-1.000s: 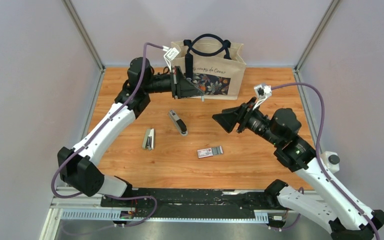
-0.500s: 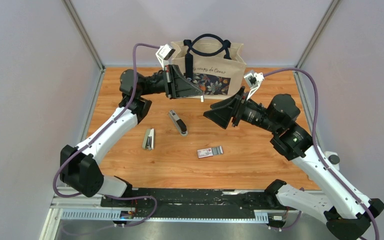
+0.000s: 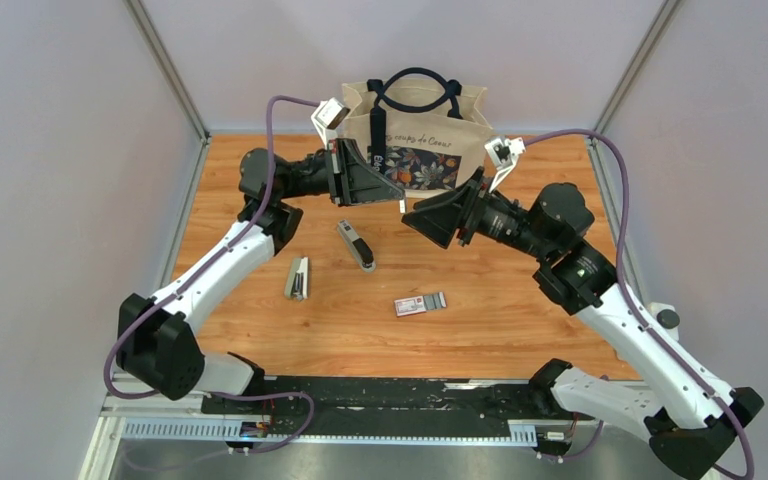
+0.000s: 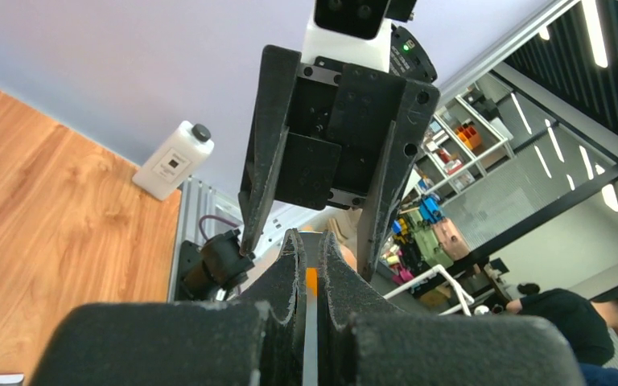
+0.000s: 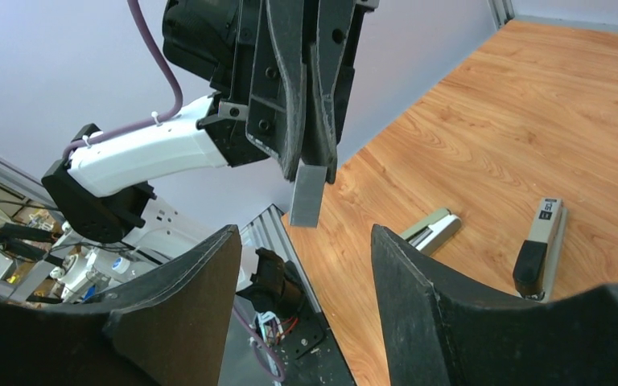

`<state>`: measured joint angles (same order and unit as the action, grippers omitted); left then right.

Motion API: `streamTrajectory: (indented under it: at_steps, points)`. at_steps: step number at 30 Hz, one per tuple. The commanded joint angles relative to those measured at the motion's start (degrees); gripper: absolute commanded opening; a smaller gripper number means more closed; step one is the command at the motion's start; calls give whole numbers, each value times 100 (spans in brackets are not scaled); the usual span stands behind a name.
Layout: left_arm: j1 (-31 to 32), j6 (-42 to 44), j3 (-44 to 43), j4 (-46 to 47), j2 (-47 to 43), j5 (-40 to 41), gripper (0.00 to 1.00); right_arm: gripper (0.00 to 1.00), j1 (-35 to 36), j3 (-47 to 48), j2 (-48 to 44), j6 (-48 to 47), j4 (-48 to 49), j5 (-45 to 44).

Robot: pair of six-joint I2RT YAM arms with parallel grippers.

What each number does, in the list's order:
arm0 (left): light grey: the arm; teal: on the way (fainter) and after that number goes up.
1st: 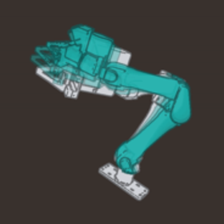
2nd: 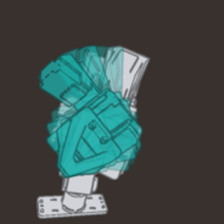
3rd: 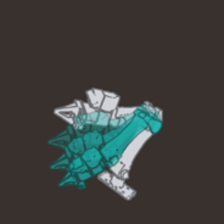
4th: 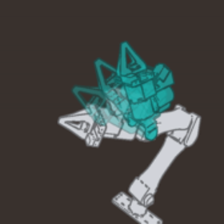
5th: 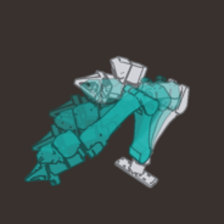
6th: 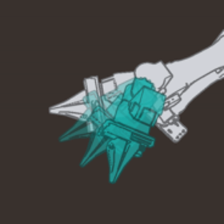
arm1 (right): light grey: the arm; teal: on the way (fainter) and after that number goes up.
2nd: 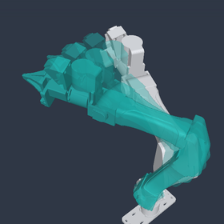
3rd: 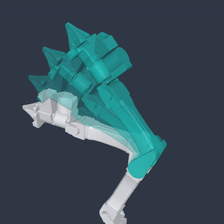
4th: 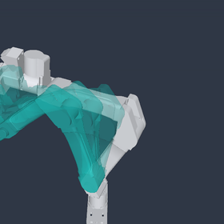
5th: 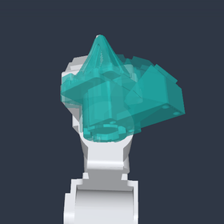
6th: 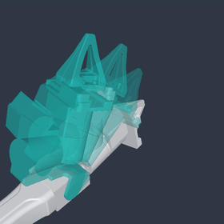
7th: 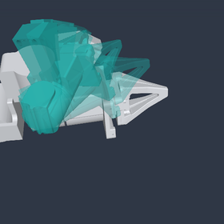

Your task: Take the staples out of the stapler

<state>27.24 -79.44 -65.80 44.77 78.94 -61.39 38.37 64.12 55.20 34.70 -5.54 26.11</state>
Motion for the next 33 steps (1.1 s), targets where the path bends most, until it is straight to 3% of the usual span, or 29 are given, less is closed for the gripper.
streamTrajectory:
  at_steps: [1,7,14,19,33]
  points:
    - [70,25,85,277,-247,-5,0,62,-23,39,78,221,501,0]
    - [106,42,146,304,-274,-14,0,58,-23,57,237,309,739,35]
    - [114,60,155,313,-265,4,0,45,-23,-48,263,380,818,35]
    - [114,78,120,313,-256,30,0,43,-31,-154,246,406,844,52]
    - [114,358,164,137,-274,-66,3,13,-23,-242,97,196,485,-219]
